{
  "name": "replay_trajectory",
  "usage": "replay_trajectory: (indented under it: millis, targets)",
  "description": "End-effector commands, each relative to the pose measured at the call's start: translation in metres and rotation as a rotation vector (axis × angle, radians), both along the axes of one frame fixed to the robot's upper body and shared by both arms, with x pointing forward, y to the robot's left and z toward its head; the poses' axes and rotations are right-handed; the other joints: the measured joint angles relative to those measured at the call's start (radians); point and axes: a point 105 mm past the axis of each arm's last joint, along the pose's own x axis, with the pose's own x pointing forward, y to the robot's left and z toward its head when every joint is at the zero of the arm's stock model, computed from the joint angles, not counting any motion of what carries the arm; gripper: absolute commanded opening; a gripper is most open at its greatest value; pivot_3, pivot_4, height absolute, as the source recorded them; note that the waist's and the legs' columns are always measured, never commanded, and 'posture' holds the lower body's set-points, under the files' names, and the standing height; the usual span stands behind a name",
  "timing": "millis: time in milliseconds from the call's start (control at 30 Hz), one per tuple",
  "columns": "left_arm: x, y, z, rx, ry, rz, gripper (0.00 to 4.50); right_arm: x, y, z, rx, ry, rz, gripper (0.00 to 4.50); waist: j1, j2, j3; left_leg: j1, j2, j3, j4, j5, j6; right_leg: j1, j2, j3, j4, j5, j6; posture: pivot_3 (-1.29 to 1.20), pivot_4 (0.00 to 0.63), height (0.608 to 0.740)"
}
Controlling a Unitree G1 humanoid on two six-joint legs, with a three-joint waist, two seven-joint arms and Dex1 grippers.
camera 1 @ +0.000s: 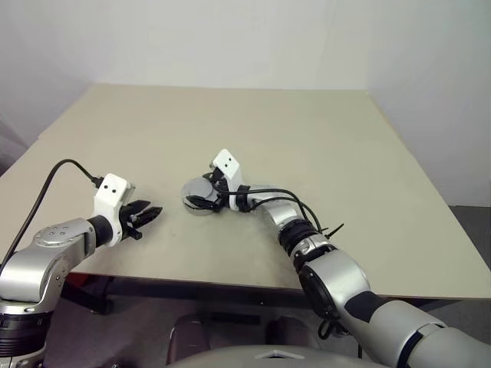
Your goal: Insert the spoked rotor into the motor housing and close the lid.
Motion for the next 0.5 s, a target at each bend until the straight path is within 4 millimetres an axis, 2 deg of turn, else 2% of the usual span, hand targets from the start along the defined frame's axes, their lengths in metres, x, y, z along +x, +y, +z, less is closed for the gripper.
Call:
replay_trajectory:
  millis: [33,67,100,300,500]
  targets:
    - [0.002,0.002,0.013,0.019,-0.048,0.000,1.97,0.001,0.001,0.003,0.000,-0.011,0.005,3.55,0.000,0.000,0.000,0.000,0.000,0.000,0.000,0.000,0.000,0.000,0.000,0.000,0.000,0.000,0.000,0.00,0.000,0.740]
    - [0.002,0.003,0.013,0.019,-0.045,0.003,1.97,0.001,0.001,0.003,0.002,-0.012,0.004,3.25,0.000,0.000,0.000,0.000,0.000,0.000,0.000,0.000,0.000,0.000,0.000,0.000,0.000,0.000,0.000,0.00,0.000,0.740]
    - [0.001,0.005,0.011,0.015,-0.035,0.009,1.97,0.002,0.000,0.004,0.003,-0.014,0.007,3.16,0.000,0.000,0.000,0.000,0.000,0.000,0.000,0.000,0.000,0.000,0.000,0.000,0.000,0.000,0.000,0.00,0.000,0.740]
    - [-0.014,0.016,-0.012,0.049,0.056,0.015,1.97,0.000,-0.002,0.007,0.007,-0.030,0.033,3.16,-0.002,0.000,0.000,0.000,0.000,0.000,-0.001,0.000,0.000,0.000,0.000,0.000,0.000,0.000,0.000,0.00,0.000,0.740]
    - [-0.020,0.016,-0.020,0.031,0.081,0.023,1.97,0.000,-0.003,0.006,0.001,-0.029,0.033,3.16,-0.001,0.000,0.000,0.000,0.000,0.000,-0.003,0.000,0.000,0.000,0.000,0.000,-0.001,0.000,0.000,0.00,0.000,0.740]
